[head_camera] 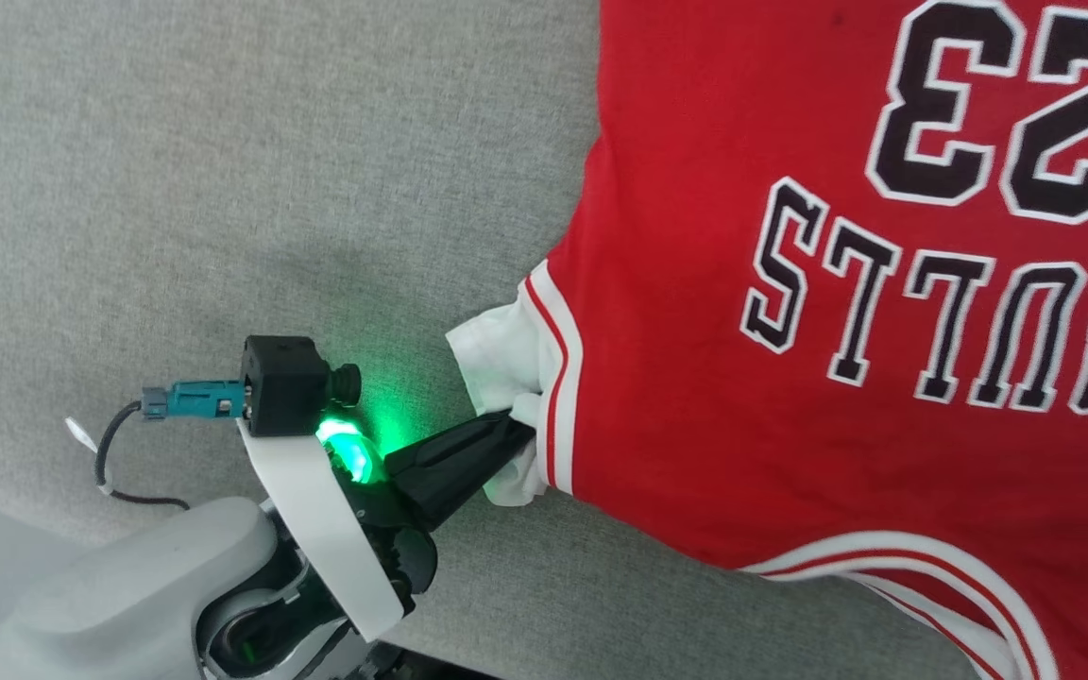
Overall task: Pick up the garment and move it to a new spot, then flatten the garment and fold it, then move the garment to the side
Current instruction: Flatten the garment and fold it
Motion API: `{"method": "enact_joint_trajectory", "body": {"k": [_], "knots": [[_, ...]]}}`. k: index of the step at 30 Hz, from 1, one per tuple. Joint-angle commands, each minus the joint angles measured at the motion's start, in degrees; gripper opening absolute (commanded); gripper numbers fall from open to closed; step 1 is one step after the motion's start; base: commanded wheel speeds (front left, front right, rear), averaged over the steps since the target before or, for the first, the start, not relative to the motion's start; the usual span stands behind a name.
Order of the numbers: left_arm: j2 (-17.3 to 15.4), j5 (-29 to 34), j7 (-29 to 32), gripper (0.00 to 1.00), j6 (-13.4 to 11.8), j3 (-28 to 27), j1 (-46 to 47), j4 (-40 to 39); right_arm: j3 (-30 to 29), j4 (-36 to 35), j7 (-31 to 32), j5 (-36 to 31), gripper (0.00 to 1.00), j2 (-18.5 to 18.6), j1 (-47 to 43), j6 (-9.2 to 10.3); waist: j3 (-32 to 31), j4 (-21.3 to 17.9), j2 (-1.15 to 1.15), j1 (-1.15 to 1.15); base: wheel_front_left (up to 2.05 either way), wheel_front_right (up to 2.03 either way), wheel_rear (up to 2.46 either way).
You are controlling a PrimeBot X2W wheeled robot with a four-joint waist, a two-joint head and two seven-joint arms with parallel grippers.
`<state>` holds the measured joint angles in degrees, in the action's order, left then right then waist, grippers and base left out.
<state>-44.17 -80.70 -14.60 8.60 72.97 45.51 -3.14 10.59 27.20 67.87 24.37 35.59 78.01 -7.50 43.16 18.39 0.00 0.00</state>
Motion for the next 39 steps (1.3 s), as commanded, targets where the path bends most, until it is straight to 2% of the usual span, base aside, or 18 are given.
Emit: {"method": "enact_joint_trajectory", "body": {"k": [1,5,9,16,19,26,31,35,39], "knots": [[-1.2,-1.1,0.1,0.0,-2.0,0.4,-2.1,5.6,0.8,-0.4,-0.7,1.8,0.0,1.3,-2.9,0.02,-3.4,-1.5,0.0,0.0,0.0,0.0,0.0],[-3.2,-1.5,-0.3,0.0,-2.0,0.5,-3.7,5.5,2.3,-3.6,-2.0,5.4,0.0,3.8,-6.4,0.02,-6.8,-2.8,0.0,0.0,0.0,0.0,0.0],[-4.7,-2.4,-0.4,0.0,-1.6,-0.4,-5.8,4.5,3.5,-9.6,-4.2,10.9,0.0,7.8,-14.3,0.02,-11.3,-4.7,0.0,0.0,0.0,0.0,0.0],[-7.4,-3.4,-0.6,0.0,-1.2,-4.8,-10.4,4.2,0.8,-20.8,-6.7,19.0,0.0,14.3,-34.5,0.02,-18.1,-8.4,0.0,0.0,0.0,0.0,0.0],[-7.9,-3.5,-0.6,0.0,-1.2,-6.7,-12.1,4.7,-1.3,-25.0,-7.0,21.7,0.0,15.2,-45.0,0.02,-20.5,-9.9,0.0,0.0,0.0,0.0,0.0],[-8.8,-2.7,-0.6,0.0,-1.2,-9.2,-14.6,5.1,-7.4,-37.3,-4.9,24.3,0.0,13.0,-67.7,0.02,-22.5,-13.3,0.0,0.0,0.0,0.0,0.0],[-8.9,-2.1,-0.6,0.0,-1.2,-10.2,-15.3,5.5,-9.6,-46.0,-1.9,23.2,0.0,9.0,-80.0,0.01,-22.4,-14.6,0.0,0.0,0.0,0.0,0.0],[-8.7,-1.7,-0.6,0.0,-1.2,-10.2,-14.9,5.8,-6.9,-51.1,1.5,21.1,0.0,6.4,-87.0,0.01,-22.0,-15.1,0.0,0.0,0.0,0.0,0.0],[-8.5,-1.4,-0.6,0.0,-1.2,-9.5,-14.3,6.3,-1.8,-53.3,3.2,19.9,0.0,4.6,-89.5,0.02,-21.6,-15.4,0.0,0.0,0.0,0.0,0.0]]}}
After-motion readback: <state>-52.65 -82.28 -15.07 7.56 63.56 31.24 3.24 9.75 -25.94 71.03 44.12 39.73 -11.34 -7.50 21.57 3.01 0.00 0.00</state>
